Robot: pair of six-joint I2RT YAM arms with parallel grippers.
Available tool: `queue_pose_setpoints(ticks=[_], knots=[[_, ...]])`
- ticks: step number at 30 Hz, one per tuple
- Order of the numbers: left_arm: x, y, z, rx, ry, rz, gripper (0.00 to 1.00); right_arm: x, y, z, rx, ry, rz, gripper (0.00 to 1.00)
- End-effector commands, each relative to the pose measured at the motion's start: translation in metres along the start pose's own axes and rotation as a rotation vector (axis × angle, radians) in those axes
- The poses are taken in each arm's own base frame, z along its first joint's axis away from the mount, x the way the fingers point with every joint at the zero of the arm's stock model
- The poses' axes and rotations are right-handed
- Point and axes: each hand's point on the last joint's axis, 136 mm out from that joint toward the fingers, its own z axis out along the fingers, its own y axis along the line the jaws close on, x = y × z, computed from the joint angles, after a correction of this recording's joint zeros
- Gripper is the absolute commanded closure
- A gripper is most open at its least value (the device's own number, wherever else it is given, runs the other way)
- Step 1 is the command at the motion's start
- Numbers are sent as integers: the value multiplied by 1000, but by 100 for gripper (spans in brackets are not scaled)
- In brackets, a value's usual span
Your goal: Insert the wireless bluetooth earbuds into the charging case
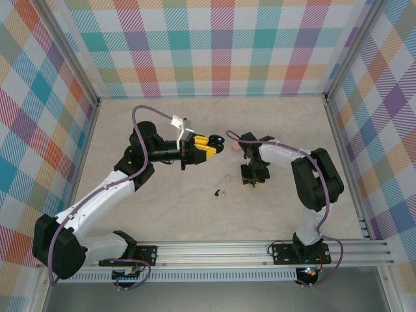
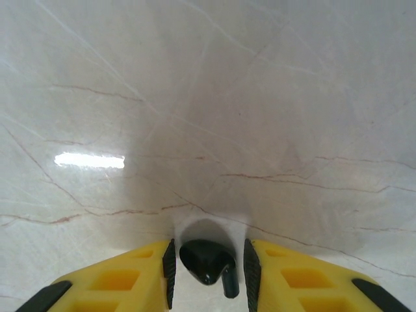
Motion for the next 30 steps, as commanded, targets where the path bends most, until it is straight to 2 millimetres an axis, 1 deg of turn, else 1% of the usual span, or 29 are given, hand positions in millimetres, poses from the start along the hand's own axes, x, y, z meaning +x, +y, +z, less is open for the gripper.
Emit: queue_pose_setpoints(ticks=[1, 14, 18, 21, 26, 30], knots=[[-9, -13, -1, 25, -14, 39, 81, -3, 2, -1, -10, 15, 44, 63], [-7, -13, -1, 27, -12, 36, 81, 0, -1, 5, 8, 43, 68, 66], [-7, -13, -1, 27, -12, 36, 81, 1, -1, 8, 13, 49, 68, 68], [-7, -13, -1, 28, -11, 35, 81, 2, -1, 9, 12, 51, 61, 72], [-4, -10, 0, 16, -5, 23, 81, 0, -1, 4, 15, 21, 22, 75], [0, -5, 0, -8, 2, 10, 81, -5, 1, -7, -2, -31, 3, 76]])
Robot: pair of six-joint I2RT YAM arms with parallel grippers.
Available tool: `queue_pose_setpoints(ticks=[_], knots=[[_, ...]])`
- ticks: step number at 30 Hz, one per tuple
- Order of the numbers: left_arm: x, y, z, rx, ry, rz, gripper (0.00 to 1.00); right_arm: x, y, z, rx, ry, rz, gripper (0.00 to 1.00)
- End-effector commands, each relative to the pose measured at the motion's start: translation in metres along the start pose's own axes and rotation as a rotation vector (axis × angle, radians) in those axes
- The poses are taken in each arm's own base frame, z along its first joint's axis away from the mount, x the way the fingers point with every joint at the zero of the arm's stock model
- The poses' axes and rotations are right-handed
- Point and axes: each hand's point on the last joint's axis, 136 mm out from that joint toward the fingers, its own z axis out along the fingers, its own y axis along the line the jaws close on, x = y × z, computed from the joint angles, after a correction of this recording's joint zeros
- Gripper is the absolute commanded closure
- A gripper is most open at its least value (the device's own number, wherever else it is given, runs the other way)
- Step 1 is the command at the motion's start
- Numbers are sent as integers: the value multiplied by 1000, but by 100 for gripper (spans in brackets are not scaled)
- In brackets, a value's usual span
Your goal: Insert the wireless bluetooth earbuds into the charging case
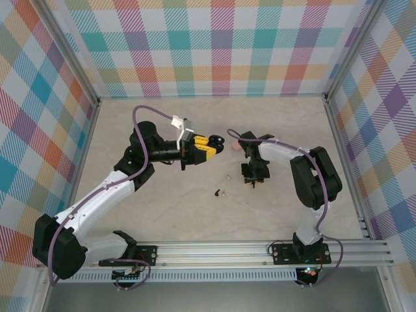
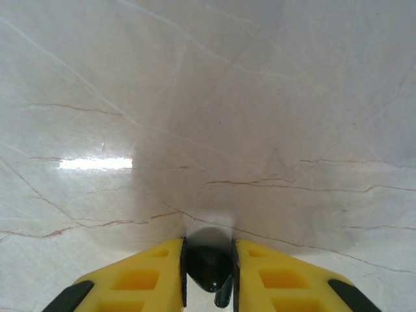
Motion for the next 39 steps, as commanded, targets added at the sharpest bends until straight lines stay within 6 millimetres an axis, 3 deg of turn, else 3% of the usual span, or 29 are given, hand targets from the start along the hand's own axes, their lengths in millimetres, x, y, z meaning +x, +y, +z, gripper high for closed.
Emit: queue_pose_setpoints(ticks=[1, 13, 22, 34, 39], knots=[[0, -4, 0, -13, -4, 16, 81, -4, 3, -10, -25, -59, -35, 76], [19, 31, 0, -175, -26, -72, 80, -16, 31, -81, -253, -320, -69, 78], [42, 63, -4, -327, -29, -150, 80, -13, 53, -159, -456, -514, -129, 77], [55, 66, 4, -295, -25, -180, 80, 4, 71, -264, -667, -778, -268, 75], [56, 56, 13, -224, -37, -147, 80, 10, 79, -301, -734, -862, -322, 74]])
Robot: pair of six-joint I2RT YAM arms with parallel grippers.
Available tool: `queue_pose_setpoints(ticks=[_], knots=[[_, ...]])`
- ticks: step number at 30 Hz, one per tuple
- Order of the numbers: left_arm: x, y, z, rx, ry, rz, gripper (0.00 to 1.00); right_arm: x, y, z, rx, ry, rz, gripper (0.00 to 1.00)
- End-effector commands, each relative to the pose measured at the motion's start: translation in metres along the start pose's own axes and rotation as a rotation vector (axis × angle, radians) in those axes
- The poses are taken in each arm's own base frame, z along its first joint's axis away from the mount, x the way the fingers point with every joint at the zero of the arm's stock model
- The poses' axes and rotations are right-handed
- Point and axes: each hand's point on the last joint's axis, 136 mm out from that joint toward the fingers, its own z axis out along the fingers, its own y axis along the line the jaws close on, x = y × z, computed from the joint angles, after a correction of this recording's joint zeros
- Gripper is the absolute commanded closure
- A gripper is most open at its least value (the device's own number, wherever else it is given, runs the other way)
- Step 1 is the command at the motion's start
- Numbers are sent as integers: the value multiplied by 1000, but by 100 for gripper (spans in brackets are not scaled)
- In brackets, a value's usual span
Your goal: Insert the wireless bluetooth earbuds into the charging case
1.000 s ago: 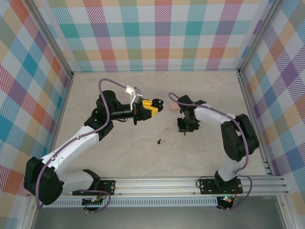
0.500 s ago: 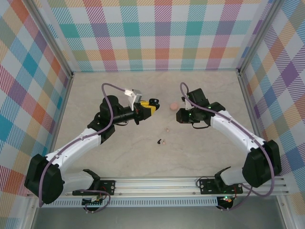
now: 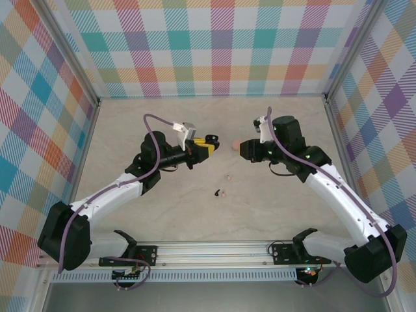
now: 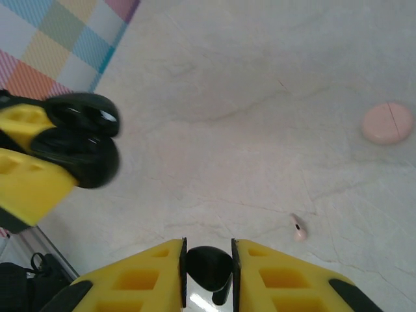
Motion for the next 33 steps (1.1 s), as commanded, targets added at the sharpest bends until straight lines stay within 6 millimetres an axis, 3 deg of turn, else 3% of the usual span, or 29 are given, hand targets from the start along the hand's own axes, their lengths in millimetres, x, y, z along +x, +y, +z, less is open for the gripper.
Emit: queue_pose_setpoints(ticks=[1, 8, 17, 33], knots=[[-1, -23, 5, 104, -33, 51, 80, -32, 34, -22, -109, -109, -88, 74], [0, -33, 10, 161, -83, 106, 80, -54, 62, -39, -192, -188, -146, 74], [-11, -44, 15, 196, -150, 156, 81, -65, 86, -44, -268, -235, -180, 73], [-41, -60, 19, 239, -228, 170, 82, -63, 97, -34, -304, -230, -184, 73]])
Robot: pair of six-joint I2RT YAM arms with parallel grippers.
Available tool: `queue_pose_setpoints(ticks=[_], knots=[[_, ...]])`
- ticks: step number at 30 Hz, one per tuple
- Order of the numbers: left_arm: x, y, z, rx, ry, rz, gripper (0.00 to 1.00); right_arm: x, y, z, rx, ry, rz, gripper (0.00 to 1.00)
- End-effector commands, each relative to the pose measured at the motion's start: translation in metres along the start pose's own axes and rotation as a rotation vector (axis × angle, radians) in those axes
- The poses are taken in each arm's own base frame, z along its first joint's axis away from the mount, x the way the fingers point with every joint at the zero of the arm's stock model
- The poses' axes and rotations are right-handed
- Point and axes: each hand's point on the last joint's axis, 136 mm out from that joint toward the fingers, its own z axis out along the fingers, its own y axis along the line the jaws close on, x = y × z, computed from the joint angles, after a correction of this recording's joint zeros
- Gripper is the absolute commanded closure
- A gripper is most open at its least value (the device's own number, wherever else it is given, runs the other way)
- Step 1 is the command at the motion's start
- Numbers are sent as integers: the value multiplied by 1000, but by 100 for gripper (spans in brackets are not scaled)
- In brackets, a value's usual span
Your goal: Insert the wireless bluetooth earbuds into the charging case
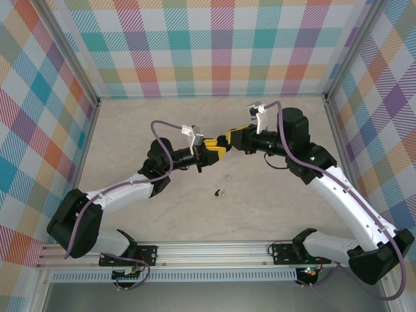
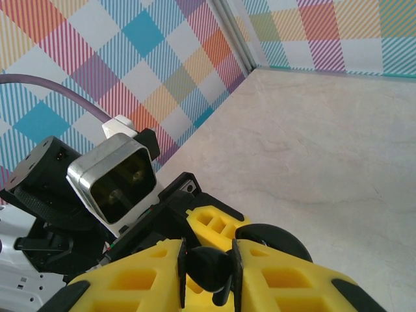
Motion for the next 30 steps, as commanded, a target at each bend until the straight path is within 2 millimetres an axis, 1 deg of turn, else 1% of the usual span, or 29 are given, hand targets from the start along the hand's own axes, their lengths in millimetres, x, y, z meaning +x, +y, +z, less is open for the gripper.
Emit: queue_pose_setpoints(ticks=[1, 10, 30], knots=[[-31, -17, 6, 56, -83, 50, 82, -14, 12, 1, -42, -42, -19, 73], [-38, -25, 6, 72, -95, 54, 82, -12, 10, 4, -38, -37, -17, 73], [-48, -31, 3, 79, -107, 41, 81, -7, 2, 8, -9, -26, -16, 73]])
